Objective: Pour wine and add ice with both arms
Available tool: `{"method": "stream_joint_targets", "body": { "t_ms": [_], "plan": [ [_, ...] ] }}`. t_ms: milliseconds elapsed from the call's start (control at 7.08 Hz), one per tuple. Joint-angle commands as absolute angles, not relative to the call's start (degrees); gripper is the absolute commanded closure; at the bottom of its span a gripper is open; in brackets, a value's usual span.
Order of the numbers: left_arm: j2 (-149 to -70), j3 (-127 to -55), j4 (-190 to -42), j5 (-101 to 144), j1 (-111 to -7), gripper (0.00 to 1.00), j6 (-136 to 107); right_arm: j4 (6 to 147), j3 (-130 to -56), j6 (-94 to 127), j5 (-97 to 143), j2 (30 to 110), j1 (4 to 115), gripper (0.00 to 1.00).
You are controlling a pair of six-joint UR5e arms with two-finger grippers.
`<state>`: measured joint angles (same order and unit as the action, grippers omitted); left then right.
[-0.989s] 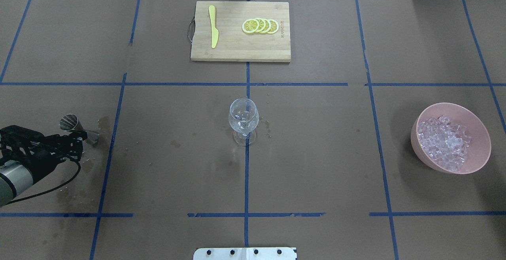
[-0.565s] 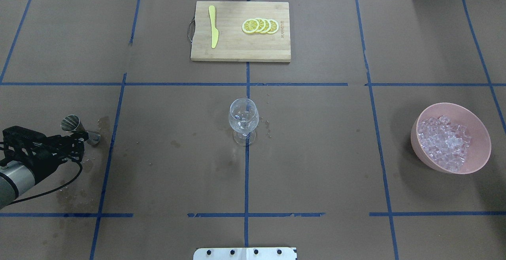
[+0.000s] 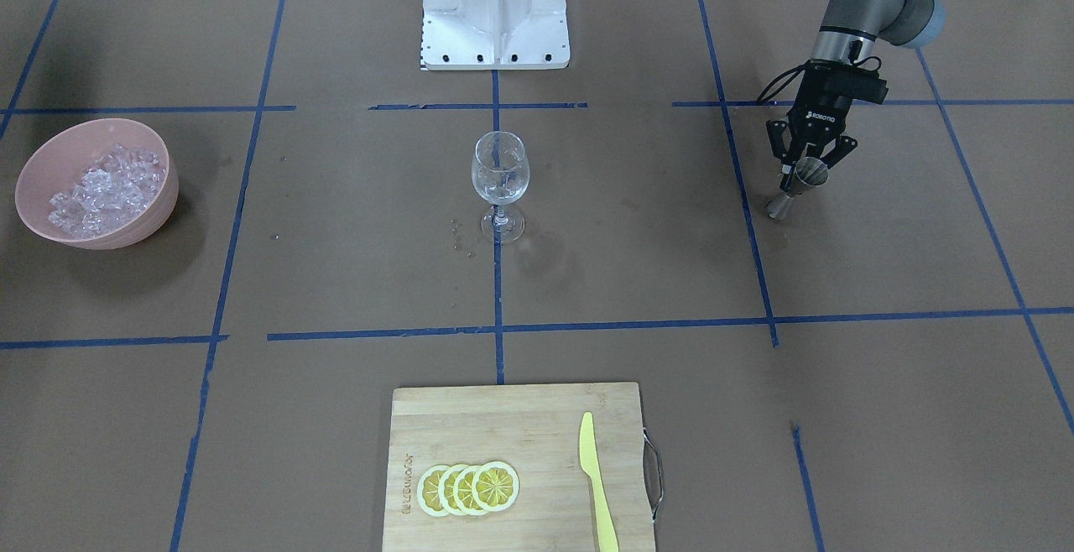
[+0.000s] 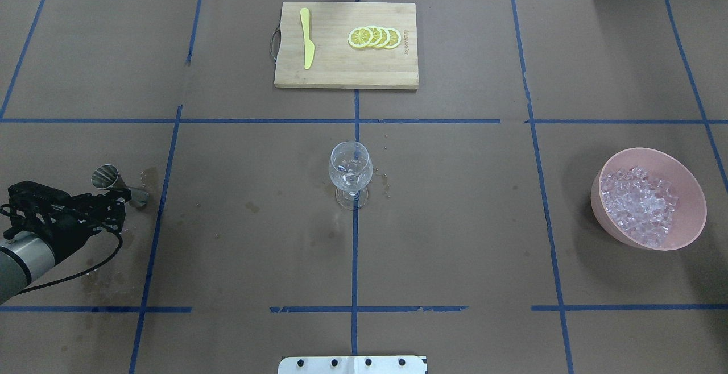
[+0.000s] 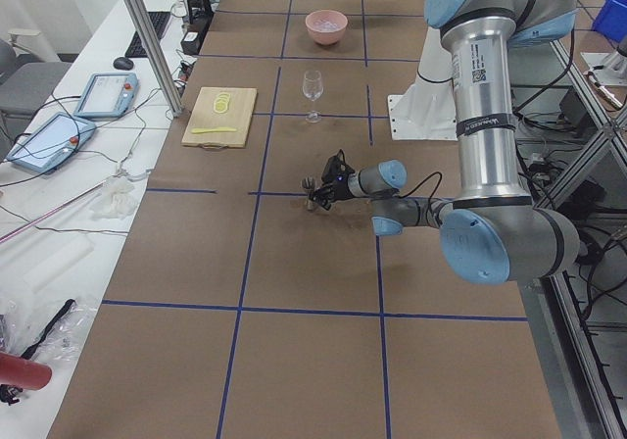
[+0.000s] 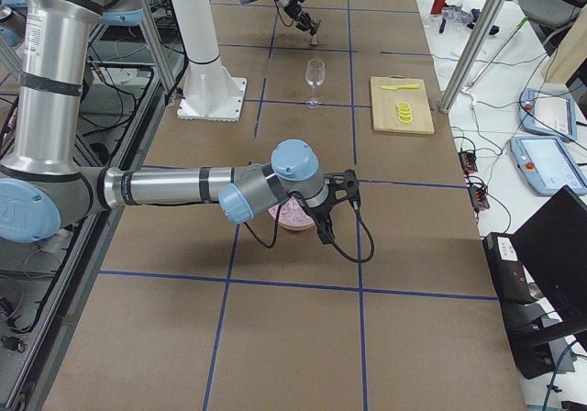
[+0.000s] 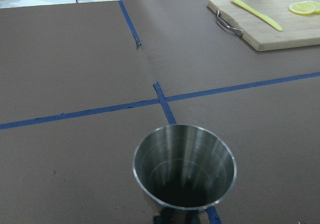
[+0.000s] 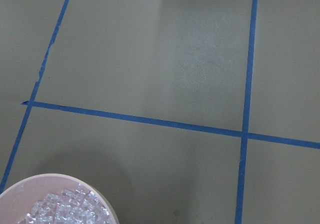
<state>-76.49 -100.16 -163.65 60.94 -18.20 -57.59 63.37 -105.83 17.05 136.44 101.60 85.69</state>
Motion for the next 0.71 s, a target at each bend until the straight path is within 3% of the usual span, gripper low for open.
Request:
{"method": "stream_joint_targets", "body": {
  "t_ms": [0, 424, 565],
  "plan": [
    [-76.55, -100.11, -163.65, 59.78, -16.97, 1.0, -57.48, 63.37, -105.82, 17.05, 136.41, 101.69, 85.69, 0.0],
    [-76.55, -100.11, -163.65, 58.71, -15.3, 1.0, -57.48, 63.37, -105.82, 17.05, 136.49, 101.69, 85.69, 0.0],
    [-76.55, -100.11, -163.65, 58.71, -15.29, 0.84, -57.48, 63.37, -105.82, 17.05, 136.49, 101.6, 85.69, 0.0]
  ]
}}
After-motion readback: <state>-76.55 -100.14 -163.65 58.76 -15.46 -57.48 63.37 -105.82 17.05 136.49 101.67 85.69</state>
